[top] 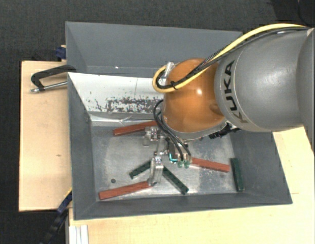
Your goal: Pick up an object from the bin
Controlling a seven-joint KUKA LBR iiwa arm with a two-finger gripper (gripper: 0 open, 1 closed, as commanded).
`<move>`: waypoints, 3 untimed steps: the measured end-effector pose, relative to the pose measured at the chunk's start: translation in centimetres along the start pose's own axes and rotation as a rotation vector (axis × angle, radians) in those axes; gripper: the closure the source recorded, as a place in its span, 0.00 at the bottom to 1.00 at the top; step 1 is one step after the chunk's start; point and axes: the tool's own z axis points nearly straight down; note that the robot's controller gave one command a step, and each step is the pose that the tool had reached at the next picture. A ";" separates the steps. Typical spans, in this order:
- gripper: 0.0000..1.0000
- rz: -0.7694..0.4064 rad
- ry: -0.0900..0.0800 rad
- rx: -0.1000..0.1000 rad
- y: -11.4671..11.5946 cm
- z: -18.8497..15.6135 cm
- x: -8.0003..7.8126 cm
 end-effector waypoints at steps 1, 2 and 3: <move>0.00 0.002 -0.007 -0.001 -0.1 -0.4 -0.1; 1.00 -0.295 -0.010 0.000 -6.9 9.7 -0.9; 0.00 -0.295 -0.009 0.000 -7.0 9.8 -0.9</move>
Offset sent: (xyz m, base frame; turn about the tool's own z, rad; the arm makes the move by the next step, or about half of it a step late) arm 0.0073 -0.0705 -0.0986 -0.2961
